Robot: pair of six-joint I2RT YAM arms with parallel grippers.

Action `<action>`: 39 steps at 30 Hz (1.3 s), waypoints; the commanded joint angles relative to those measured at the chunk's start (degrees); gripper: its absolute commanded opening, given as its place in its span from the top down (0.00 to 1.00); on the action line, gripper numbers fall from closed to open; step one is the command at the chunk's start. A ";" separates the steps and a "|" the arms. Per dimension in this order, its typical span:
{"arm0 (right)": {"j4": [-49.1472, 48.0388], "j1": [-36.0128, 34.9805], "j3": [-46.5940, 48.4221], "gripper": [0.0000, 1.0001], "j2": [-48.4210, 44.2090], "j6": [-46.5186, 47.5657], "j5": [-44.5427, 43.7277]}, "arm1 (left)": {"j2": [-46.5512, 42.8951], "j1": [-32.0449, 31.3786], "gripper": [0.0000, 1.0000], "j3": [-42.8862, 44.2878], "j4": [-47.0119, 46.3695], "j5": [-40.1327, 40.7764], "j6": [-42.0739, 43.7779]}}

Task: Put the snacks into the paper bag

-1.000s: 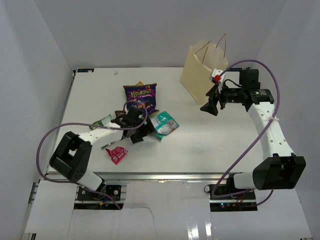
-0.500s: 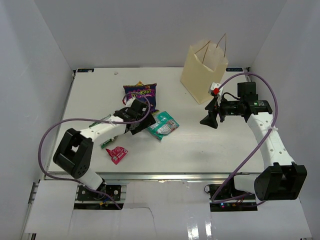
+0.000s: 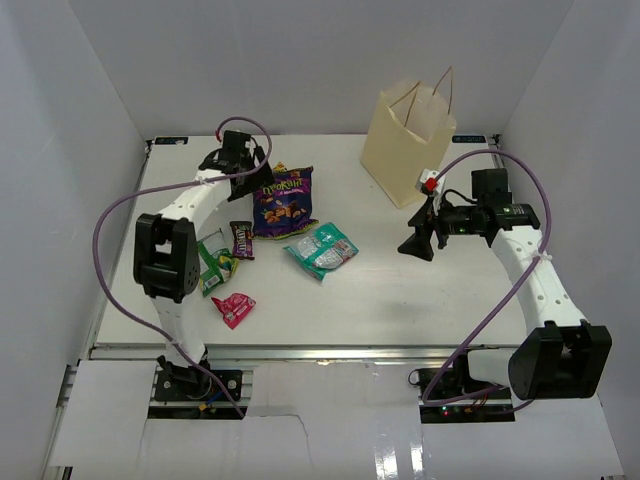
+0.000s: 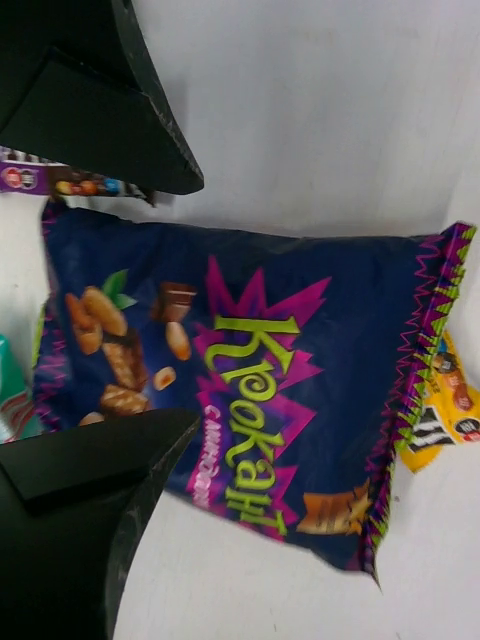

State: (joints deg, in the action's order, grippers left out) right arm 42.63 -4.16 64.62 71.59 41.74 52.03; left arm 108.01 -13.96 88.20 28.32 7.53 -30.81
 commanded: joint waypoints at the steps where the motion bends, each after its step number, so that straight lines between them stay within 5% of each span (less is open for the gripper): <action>1: -1.76 -0.06 -1.25 0.14 -1.63 -1.30 1.67 | 5.88 -0.02 0.02 6.61 5.43 -8.14 5.84; 10: -1.76 -0.06 -3.88 0.13 -2.77 -1.66 2.11 | 12.76 0.16 0.14 9.36 8.51 -15.00 8.04; 12: -1.85 -0.23 -4.24 0.13 -2.34 -2.10 2.55 | 12.06 0.33 0.35 7.08 7.20 -17.79 7.78; 13: -2.02 -0.40 -4.59 0.13 -2.07 -2.18 2.81 | 11.27 0.59 0.53 6.20 6.67 -19.12 7.61; 19: -4.22 -6.20 -4.51 0.12 0.91 -8.50 -3.23 | 3.72 0.77 0.82 -3.54 -4.13 -29.21 6.64; 26: -19.93 -16.73 -2.57 0.03 5.92 -39.76 -20.80 | -6.04 1.21 0.89 -13.99 -22.05 -47.93 -0.91; 30: -25.84 -20.88 1.98 0.10 10.75 -52.97 -30.22 | -10.70 1.12 0.92 -23.06 -34.01 -56.56 -6.19; 39: -29.35 -21.32 7.11 0.10 22.89 -66.16 -19.62 | -18.88 -0.19 0.94 -31.42 -37.63 -63.33 -9.00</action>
State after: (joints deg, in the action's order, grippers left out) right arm 16.45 -25.58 70.52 93.49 -16.51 28.10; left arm 96.42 -13.34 57.01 -1.89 -47.59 -37.60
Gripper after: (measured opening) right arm 0.900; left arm 0.210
